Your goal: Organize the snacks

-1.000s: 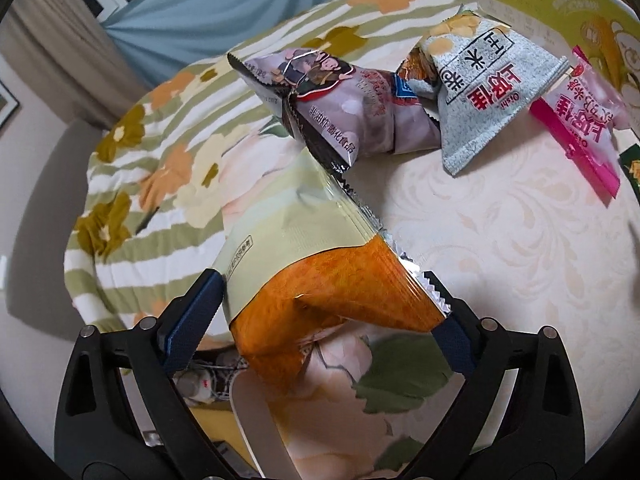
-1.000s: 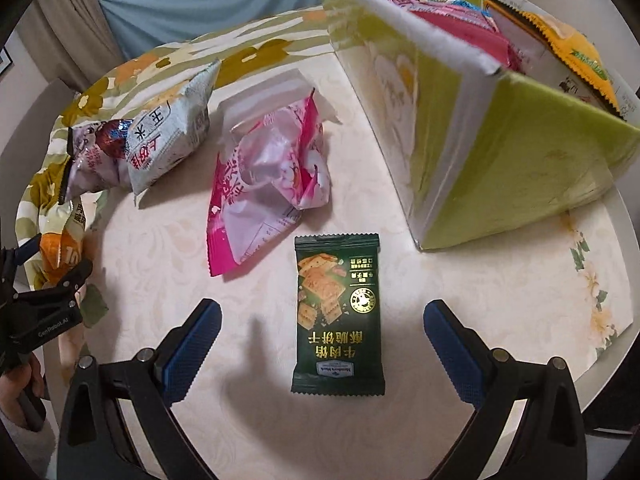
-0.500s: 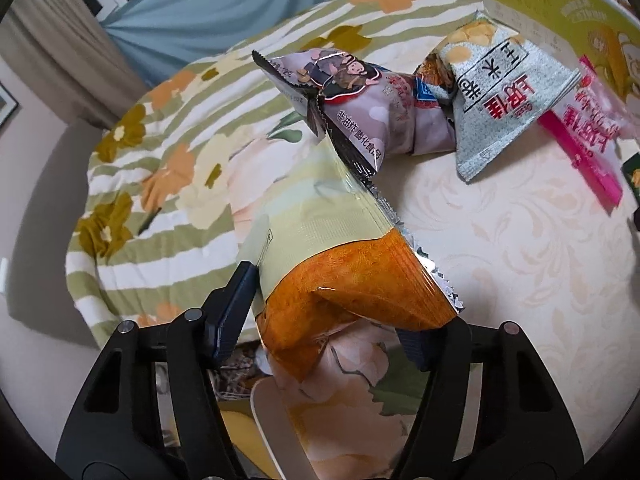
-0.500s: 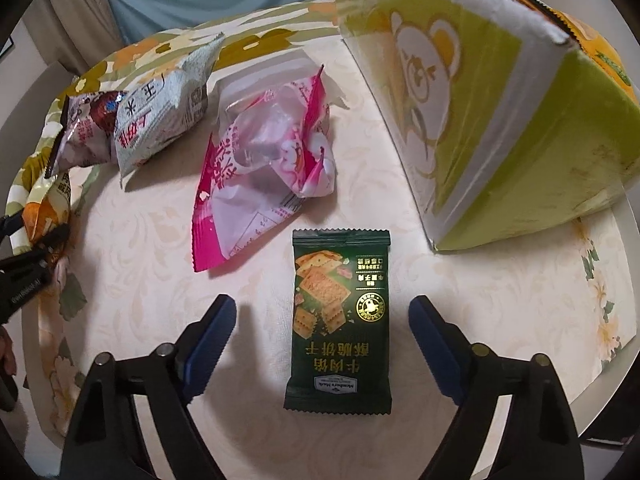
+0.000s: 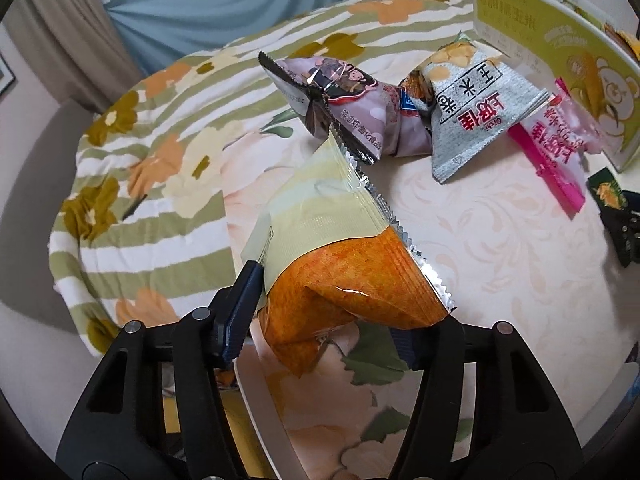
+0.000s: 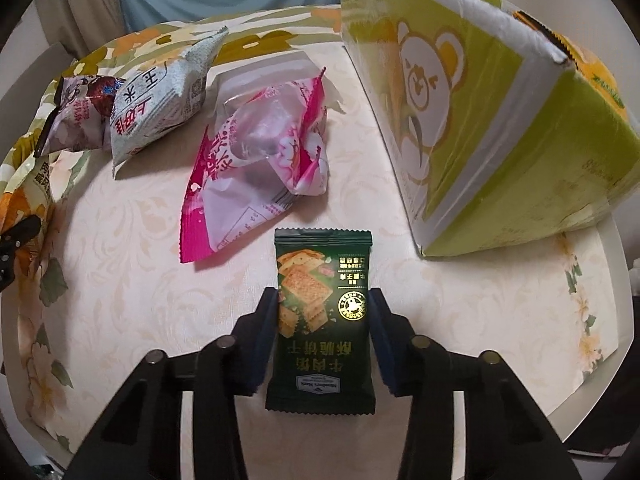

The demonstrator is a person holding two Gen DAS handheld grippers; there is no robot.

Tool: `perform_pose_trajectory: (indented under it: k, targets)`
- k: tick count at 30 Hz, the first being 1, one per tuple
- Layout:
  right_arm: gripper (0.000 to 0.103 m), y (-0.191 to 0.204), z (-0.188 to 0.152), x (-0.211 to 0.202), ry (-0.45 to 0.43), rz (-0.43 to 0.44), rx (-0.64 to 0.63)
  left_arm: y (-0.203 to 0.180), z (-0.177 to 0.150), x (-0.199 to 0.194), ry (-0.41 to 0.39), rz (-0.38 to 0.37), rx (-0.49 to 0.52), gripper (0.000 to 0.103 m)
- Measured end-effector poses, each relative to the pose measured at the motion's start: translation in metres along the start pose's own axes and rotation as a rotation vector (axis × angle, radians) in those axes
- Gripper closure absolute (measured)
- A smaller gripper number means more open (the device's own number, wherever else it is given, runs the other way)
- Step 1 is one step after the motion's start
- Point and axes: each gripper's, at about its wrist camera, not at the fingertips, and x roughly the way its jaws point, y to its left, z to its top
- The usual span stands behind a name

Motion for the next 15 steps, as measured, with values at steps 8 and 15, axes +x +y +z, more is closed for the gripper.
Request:
perform_pose_trajectory:
  k: [8, 15]
  targets:
    - [0.063, 0.003, 0.000, -0.010, -0.019, 0.010, 0.002, 0.005, -0.010, -0.017, -0.005, -0.030, -0.033, 0.054]
    - [0.063, 0.007, -0.003, -0.031, -0.047, 0.011, 0.004, 0.020, -0.017, -0.031, -0.013, -0.099, -0.108, 0.059]
